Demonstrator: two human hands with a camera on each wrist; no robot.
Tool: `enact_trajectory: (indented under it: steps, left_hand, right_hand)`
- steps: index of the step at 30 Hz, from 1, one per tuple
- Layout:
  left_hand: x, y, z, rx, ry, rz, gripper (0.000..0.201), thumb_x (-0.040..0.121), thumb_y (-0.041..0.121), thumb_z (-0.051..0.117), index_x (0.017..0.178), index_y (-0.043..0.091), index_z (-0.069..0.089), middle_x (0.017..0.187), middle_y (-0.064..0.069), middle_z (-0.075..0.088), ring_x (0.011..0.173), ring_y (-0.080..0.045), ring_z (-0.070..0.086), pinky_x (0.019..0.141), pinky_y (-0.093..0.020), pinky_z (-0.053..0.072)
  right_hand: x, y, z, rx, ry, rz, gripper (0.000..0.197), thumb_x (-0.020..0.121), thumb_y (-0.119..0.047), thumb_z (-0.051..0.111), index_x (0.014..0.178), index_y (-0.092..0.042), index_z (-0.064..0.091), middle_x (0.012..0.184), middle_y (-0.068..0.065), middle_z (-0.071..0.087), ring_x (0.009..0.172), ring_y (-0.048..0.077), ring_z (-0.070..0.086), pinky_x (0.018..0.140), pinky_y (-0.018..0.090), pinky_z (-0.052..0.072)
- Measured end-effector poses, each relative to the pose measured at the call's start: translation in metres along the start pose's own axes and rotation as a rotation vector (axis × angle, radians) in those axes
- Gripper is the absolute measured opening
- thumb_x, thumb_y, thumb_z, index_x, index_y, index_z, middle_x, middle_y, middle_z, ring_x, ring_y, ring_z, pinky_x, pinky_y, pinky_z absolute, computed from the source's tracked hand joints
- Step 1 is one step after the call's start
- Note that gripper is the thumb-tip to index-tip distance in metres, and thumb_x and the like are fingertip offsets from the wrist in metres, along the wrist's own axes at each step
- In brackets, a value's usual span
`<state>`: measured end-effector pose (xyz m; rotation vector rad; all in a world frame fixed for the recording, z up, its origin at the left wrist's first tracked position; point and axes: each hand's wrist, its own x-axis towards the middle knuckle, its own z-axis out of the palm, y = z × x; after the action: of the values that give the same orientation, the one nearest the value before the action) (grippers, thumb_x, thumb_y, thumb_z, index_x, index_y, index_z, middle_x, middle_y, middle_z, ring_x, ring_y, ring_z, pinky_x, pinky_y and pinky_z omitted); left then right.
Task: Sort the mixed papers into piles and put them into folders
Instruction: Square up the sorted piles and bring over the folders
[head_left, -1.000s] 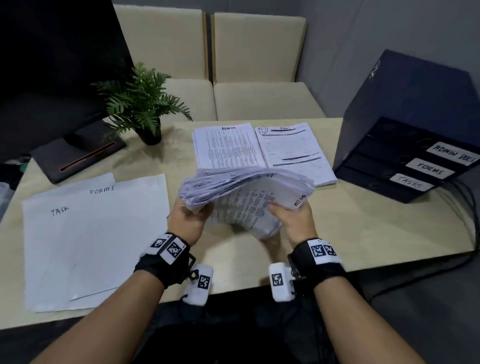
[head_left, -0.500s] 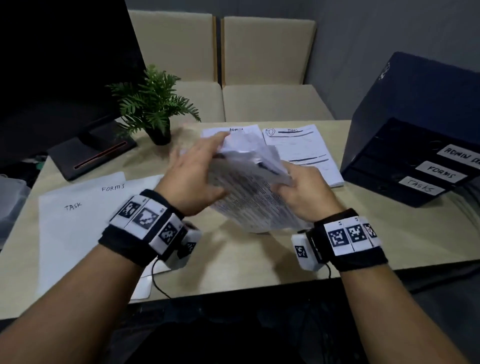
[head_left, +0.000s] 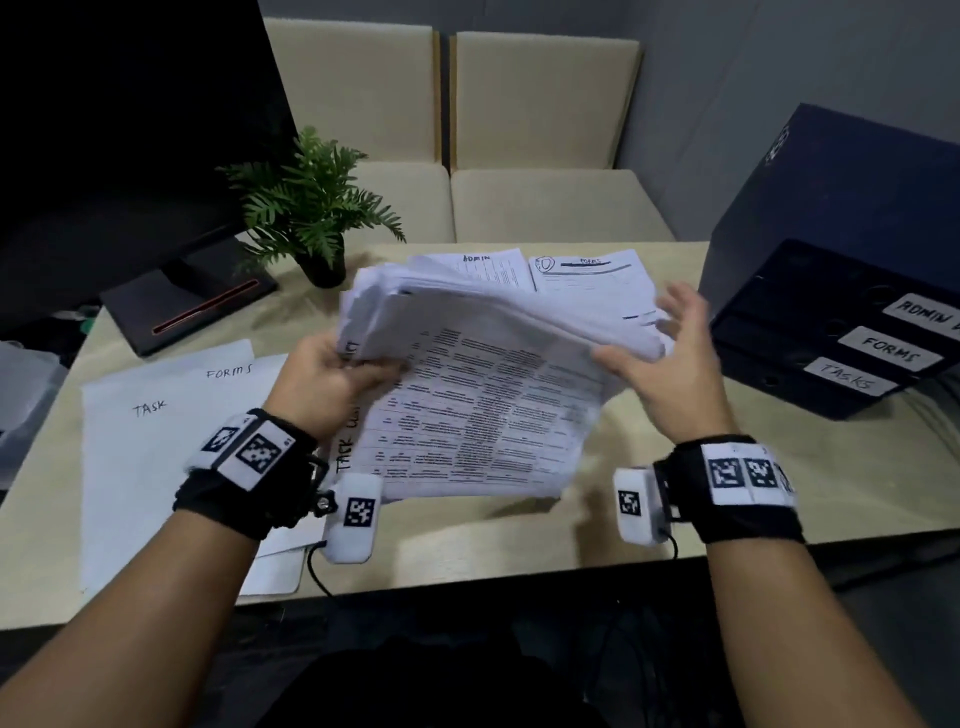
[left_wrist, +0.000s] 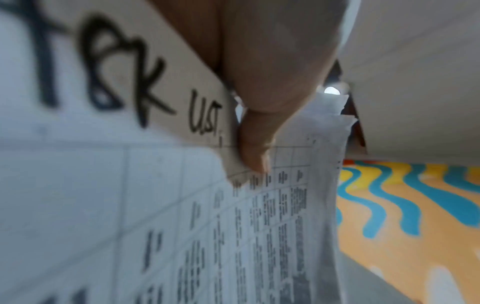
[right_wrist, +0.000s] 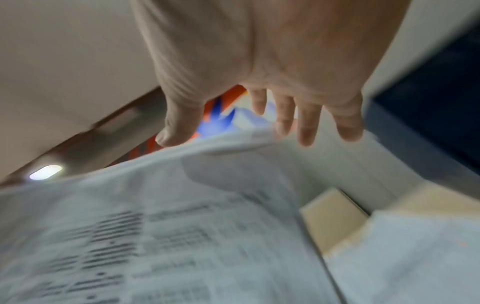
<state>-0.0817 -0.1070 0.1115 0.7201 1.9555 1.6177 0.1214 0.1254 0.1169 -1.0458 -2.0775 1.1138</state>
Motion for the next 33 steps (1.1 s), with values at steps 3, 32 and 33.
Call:
enact_trajectory:
  steps: [3,32,33]
  left_hand:
    - [-0.002,-0.010,-0.011,-0.161,0.045,-0.068,0.021,0.075,-0.010,0.068,0.072,0.011,0.071,0.067,0.002,0.071,0.071,-0.020,0.064,0.064,-0.020,0.056]
    - [0.017,-0.014,0.017,0.229,0.157,0.257,0.018,0.074,0.016,0.069,0.091,0.019,0.073,0.084,0.006,0.074,0.084,-0.014,0.068,0.076,-0.028,0.053]
    - [0.021,-0.004,0.021,0.314,0.122,0.318,0.015,0.076,0.019,0.067,0.090,0.017,0.072,0.083,0.002,0.072,0.083,-0.021,0.067,0.075,-0.032,0.053]
  right_hand:
    - [-0.003,0.030,0.008,0.369,-0.104,0.111,0.108,0.056,-0.046,0.090,0.143,-0.011,0.036,0.138,0.006,0.053,0.124,0.019,0.053,0.106,0.038,0.043]
    - [-0.022,0.042,0.011,0.014,-0.037,0.148,0.107,0.064,-0.015,0.089,0.148,-0.019,0.022,0.144,0.002,0.037,0.132,0.016,0.038,0.110,0.032,0.032]
    - [-0.022,0.029,0.008,-0.134,-0.054,0.058,0.112,0.062,-0.026,0.090,0.150,-0.023,0.019,0.151,0.000,0.030,0.138,0.016,0.030,0.116,0.037,0.026]
